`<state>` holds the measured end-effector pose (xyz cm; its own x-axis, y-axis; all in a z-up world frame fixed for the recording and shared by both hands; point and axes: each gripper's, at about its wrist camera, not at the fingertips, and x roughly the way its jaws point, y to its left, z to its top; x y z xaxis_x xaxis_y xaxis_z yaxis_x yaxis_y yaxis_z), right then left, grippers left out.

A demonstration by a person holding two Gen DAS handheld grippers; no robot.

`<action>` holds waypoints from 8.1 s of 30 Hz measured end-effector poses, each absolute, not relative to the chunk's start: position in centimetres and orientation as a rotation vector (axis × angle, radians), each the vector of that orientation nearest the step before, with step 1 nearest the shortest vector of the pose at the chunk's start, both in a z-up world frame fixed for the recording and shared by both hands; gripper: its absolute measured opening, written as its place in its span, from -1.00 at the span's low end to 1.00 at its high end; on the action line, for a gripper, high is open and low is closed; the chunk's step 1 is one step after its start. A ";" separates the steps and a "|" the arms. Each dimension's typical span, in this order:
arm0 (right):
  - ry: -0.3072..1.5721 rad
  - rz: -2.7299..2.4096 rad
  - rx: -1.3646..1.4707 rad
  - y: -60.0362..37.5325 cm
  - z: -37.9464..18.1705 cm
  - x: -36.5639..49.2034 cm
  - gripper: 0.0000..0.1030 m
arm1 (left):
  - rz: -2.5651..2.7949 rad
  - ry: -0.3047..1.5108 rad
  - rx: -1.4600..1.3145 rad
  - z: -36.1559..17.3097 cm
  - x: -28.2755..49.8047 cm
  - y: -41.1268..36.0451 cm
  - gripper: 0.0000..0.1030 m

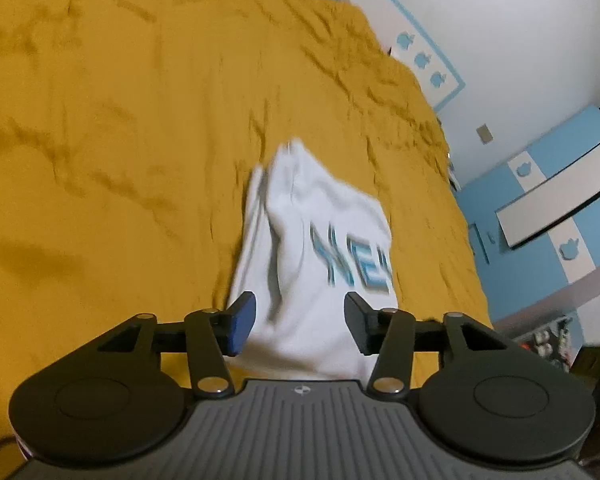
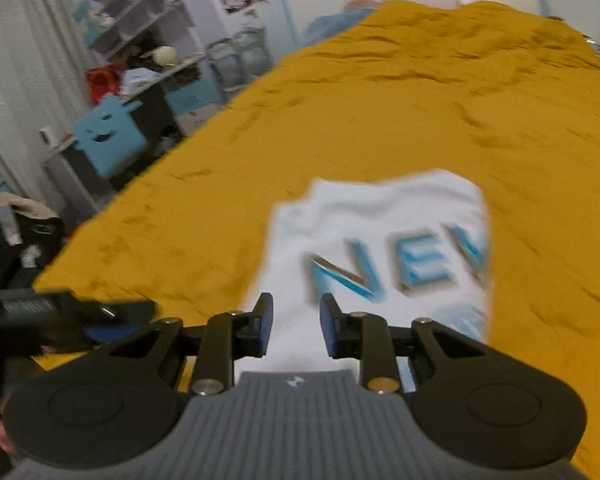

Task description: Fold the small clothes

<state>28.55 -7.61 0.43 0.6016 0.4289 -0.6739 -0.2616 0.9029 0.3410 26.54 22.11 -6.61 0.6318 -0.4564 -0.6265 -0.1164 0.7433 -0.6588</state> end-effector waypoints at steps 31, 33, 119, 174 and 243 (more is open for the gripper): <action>0.914 0.191 0.091 -13.6 -8.2 24.8 -1.00 | -0.119 0.891 -0.669 -9.9 28.8 19.0 -0.78; 0.919 0.203 0.065 -13.3 -8.5 24.6 -1.00 | -0.091 0.918 -0.631 -10.5 28.5 18.6 -0.77; 0.786 0.277 0.776 -17.8 -10.8 45.5 -0.81 | -0.277 0.739 -0.569 -10.6 42.0 18.0 -0.57; 0.614 0.293 0.605 -28.2 6.2 13.6 -0.82 | -0.479 0.664 -0.326 0.8 21.8 5.4 -0.57; 0.859 0.092 0.116 -24.7 -4.0 16.4 -0.65 | -0.333 0.973 0.037 -5.6 20.1 1.9 -0.45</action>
<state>16.37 -24.65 -4.04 0.6497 0.1274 -0.7495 -0.0336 0.9897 0.1392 20.14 1.85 -5.60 0.5164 -0.2613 -0.8155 0.2941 0.9485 -0.1177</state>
